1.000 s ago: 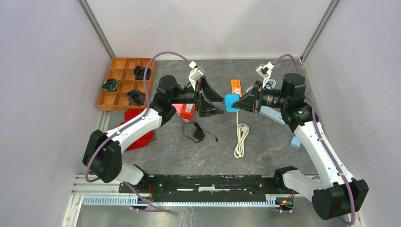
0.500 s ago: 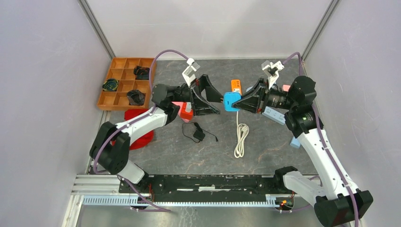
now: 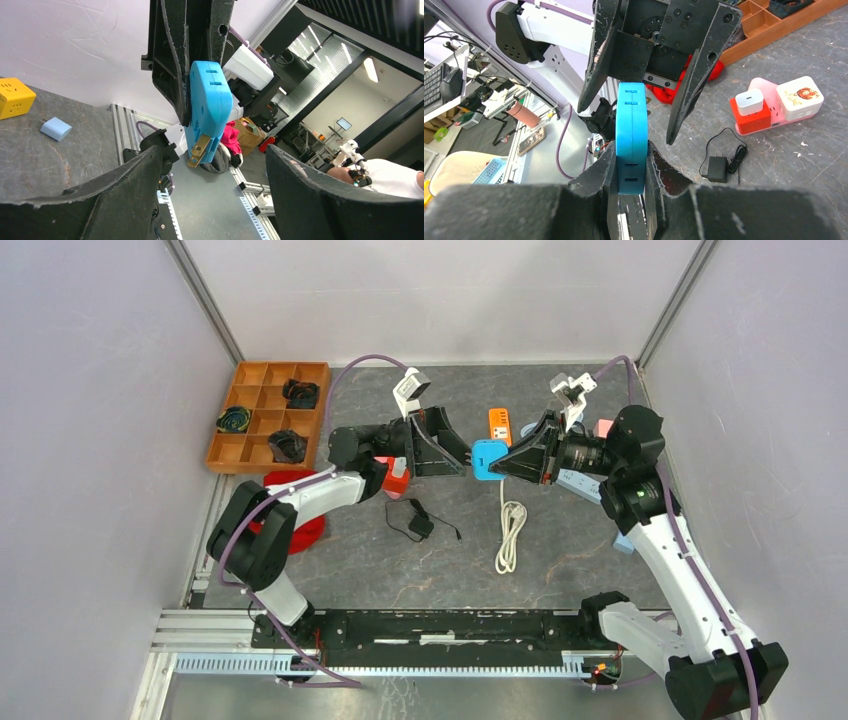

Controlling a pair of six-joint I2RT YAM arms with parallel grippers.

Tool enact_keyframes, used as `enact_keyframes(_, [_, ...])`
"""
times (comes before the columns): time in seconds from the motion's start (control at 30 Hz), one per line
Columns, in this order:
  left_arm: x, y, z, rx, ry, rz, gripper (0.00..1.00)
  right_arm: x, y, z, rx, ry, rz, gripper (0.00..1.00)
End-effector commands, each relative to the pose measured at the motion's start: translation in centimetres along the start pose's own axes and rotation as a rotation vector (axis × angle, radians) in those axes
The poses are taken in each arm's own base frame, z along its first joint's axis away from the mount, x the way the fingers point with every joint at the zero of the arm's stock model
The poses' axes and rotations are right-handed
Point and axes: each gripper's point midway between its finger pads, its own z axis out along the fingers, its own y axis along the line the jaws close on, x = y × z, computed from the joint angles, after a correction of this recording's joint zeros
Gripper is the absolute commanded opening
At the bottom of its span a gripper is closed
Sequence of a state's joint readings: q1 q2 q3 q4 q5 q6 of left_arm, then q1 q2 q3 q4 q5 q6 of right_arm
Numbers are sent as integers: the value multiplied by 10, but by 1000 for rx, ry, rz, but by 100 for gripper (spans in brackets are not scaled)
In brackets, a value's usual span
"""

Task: Insert the plug
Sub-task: Insert the plug into the socket.

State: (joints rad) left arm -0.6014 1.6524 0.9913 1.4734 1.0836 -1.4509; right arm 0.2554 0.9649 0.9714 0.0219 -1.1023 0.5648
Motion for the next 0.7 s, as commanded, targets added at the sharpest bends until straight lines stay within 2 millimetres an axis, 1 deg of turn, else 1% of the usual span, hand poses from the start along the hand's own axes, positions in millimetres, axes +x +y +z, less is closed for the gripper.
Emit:
enact_keyframes(0.0, [-8, -48, -1, 140, -28, 223, 78, -3, 2, 1, -2, -15, -12, 0])
enact_keyframes(0.27, [-6, -47, -1, 137, -23, 215, 53, 0, -2, 1, 8, -15, 0, 0])
enact_keyframes(0.3, [-6, -46, -1, 137, -23, 215, 49, 0, -2, 2, 7, -14, 1, 0])
enact_keyframes(0.5, [-5, -44, -2, 133, -20, 211, 31, 2, -4, 2, 16, -12, 8, 0])
enact_keyframes(0.67, [-3, -38, -3, 123, -18, 193, 27, 3, -5, 1, 21, -9, 8, 0])
